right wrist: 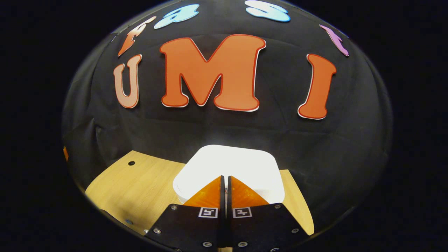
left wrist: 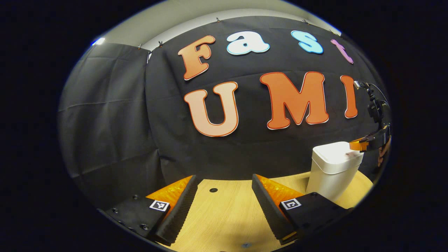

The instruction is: Press the lid of the desktop garbage bin to open it, pick up the crumpled paper on the desktop and throw it into the bin, then pick up the pop can on the desktop and drop it into the bin, and finally close the garbage bin lid.

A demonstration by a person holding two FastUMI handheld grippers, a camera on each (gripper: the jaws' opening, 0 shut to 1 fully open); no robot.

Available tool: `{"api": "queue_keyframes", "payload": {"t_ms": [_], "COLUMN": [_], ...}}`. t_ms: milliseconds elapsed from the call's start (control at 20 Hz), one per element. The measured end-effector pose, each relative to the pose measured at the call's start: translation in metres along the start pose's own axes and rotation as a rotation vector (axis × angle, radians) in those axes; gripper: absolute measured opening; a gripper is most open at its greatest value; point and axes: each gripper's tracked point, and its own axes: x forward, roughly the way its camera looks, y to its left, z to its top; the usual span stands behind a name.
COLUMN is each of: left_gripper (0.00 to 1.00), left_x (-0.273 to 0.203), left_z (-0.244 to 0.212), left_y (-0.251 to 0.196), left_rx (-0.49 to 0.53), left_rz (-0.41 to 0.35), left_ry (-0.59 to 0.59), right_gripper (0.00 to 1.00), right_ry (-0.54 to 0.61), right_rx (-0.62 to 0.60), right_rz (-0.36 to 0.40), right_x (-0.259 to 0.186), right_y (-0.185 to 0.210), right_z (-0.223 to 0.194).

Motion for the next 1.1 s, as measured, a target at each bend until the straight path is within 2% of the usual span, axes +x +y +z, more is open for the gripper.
{"api": "queue_keyframes", "payload": {"t_ms": [250, 450, 700, 750, 800, 850, 1100], "left_gripper": [1.0, 1.0, 0.97, 1.0, 0.97, 1.0, 1.0], "left_x": [-0.01, -0.016, -0.02, -0.021, -0.023, -0.023, -0.01], "left_z": [-0.006, -0.011, -0.019, -0.019, -0.019, -0.018, -0.016], "left_y": [0.003, -0.005, -0.026, -0.029, -0.031, -0.032, -0.037], "left_rx": [0.007, 0.013, 0.007, 0.008, 0.007, 0.006, -0.02], "left_rz": [0.043, 0.049, 0.022, 0.015, 0.006, -0.002, -0.063], "left_ry": [0.031, 0.053, 0.074, 0.076, 0.072, 0.066, 0.05], "right_gripper": [0.01, 0.01, 0.01, 0.01, 0.01, 0.01, 0.01], "right_ry": [0.037, 0.041, 0.041, 0.039, 0.031, 0.024, -0.028], "right_rx": [-0.02, -0.022, -0.007, 0.001, 0.002, -0.004, -0.018], "right_rz": [0.046, 0.063, 0.074, 0.08, 0.086, 0.089, 0.064], "right_x": [0.011, 0.012, 0.013, 0.013, 0.013, 0.013, -0.006], "right_y": [0.008, 0.009, 0.01, 0.01, 0.01, 0.01, 0.011], "right_z": [-0.012, -0.014, -0.017, -0.017, -0.015, -0.013, 0.002]}}
